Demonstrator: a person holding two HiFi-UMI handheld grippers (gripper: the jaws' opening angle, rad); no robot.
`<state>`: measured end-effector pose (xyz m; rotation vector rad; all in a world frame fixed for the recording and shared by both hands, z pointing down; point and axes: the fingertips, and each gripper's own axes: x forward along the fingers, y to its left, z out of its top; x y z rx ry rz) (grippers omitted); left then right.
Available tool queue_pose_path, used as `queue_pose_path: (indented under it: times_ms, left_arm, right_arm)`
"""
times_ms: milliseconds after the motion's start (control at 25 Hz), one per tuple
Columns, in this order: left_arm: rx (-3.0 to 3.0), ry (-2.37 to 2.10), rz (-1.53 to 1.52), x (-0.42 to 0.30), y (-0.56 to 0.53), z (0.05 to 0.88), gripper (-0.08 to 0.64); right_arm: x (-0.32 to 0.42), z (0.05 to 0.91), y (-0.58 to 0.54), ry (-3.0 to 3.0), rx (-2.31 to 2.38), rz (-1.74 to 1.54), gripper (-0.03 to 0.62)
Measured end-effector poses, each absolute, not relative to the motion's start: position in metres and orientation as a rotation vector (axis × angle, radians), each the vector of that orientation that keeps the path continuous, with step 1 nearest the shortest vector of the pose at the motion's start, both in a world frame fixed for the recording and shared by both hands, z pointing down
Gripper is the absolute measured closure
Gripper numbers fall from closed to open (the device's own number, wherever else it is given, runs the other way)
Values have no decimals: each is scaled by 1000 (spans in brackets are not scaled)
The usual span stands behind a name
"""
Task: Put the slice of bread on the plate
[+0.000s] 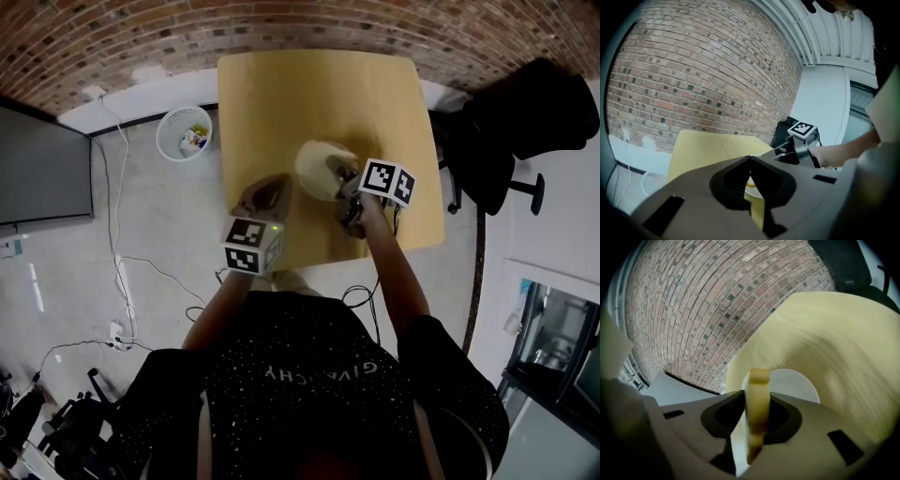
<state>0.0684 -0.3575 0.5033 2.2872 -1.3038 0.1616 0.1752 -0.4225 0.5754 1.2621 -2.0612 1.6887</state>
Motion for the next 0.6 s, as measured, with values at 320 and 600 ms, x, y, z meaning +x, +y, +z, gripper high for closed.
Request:
queue_pose_path:
  times_ms: [320, 600]
  left_arm:
    - [2284, -1277, 159, 73, -355, 501, 549]
    - [2312, -1248, 166, 83, -355, 499, 549]
  right_arm:
    - [187, 574, -420, -2015, 1318, 1436, 312]
    - [240, 565, -417, -1825, 1567, 1014, 236]
